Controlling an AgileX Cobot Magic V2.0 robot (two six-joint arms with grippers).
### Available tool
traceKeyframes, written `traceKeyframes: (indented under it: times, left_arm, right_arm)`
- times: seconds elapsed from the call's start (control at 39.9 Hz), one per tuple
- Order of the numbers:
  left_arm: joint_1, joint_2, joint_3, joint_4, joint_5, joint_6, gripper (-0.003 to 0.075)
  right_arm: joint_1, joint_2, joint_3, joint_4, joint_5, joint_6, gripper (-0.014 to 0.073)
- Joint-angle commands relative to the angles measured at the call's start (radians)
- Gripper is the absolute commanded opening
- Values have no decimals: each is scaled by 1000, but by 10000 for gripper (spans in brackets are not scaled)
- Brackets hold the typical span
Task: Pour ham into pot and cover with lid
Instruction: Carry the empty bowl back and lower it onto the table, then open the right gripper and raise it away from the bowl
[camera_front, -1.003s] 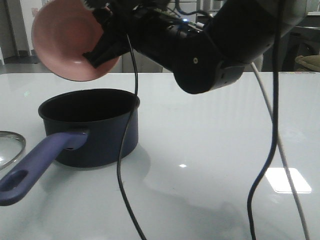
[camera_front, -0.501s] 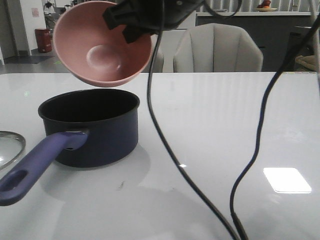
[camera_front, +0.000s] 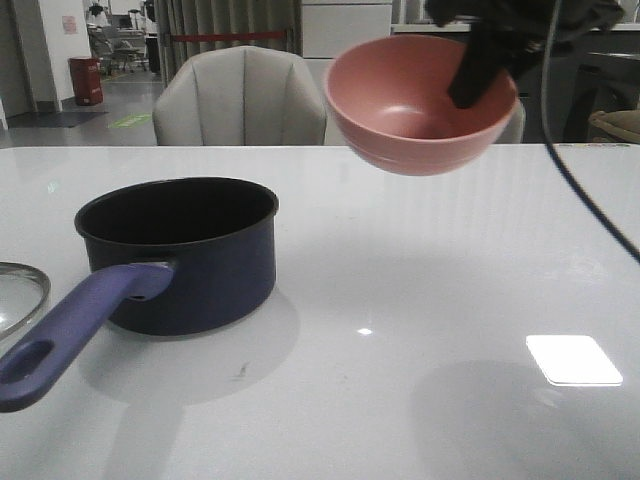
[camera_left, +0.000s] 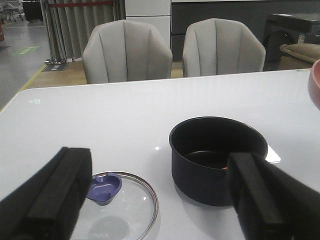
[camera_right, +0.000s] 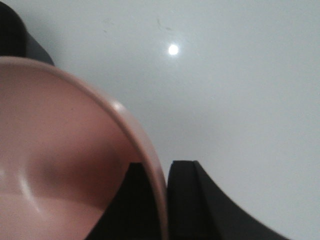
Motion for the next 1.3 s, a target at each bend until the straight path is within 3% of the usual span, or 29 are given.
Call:
traceKeyframes:
  times: [0.0, 0.23, 0.5, 0.83, 1.28]
  left_arm:
    - [-7, 7, -26, -12, -72, -1, 582]
    - [-7, 7, -26, -12, -72, -1, 583]
    - [-7, 7, -26, -12, -72, -1, 582]
    - [-7, 7, -26, -12, -74, -1, 583]
    - [-7, 7, -26, -12, -74, -1, 583]
  right_arm:
    - [-71, -50, -32, 16, 41, 18, 136]
    - [-193, 25, -32, 43, 179, 29, 136]
    - [-207, 156, -32, 50, 192, 29, 145]
    - [-207, 223, -33, 53, 134, 29, 391]
    - [-207, 128, -34, 25, 108, -67, 402]
